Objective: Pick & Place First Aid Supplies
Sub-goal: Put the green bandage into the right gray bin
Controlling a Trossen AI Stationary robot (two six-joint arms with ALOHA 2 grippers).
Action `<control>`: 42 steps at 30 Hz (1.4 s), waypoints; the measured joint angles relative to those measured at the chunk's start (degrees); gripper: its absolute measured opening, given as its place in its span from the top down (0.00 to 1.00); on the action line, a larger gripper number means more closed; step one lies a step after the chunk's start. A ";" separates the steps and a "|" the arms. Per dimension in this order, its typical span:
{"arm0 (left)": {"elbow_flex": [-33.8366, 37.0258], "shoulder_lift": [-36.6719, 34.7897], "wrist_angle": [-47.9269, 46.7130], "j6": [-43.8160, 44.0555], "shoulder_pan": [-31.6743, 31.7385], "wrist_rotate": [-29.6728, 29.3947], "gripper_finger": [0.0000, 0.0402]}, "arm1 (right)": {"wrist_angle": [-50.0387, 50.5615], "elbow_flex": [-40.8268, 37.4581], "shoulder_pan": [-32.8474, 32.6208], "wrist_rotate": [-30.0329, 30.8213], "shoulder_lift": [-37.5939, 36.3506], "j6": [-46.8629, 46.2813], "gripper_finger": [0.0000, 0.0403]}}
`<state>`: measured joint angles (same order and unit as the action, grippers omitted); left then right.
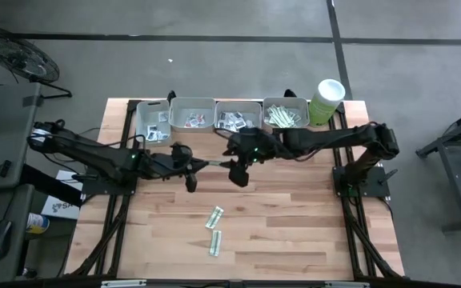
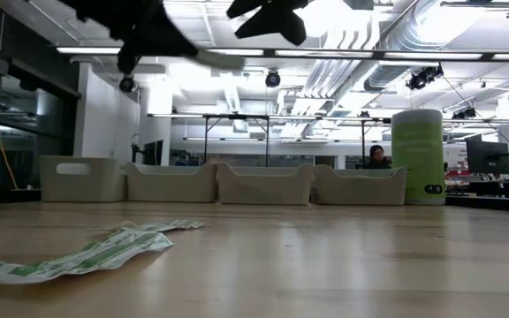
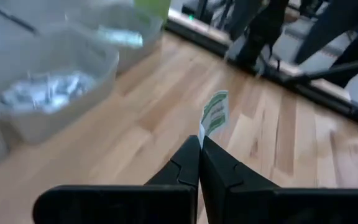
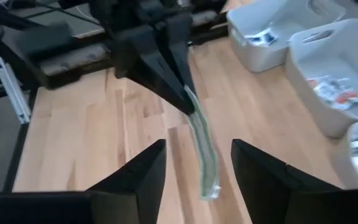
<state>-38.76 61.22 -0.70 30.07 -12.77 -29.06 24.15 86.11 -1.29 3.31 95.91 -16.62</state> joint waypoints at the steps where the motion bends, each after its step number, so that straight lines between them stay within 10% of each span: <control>1: -0.82 0.04 0.26 -1.10 0.01 -0.68 1.00 | 0.70 0.00 0.32 -0.15 -0.54 0.56 0.56; 26: -11.59 0.06 0.64 -16.77 0.06 -7.93 1.00 | 3.07 0.09 4.70 -2.60 -6.35 9.68 0.54; 42: -11.59 0.06 2.45 -16.77 0.06 -7.43 1.00 | 0.25 0.09 5.04 -6.92 -6.34 11.76 0.95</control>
<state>-50.35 61.28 1.76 13.30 -12.71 -36.49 24.40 86.19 3.75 -3.61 89.57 -4.86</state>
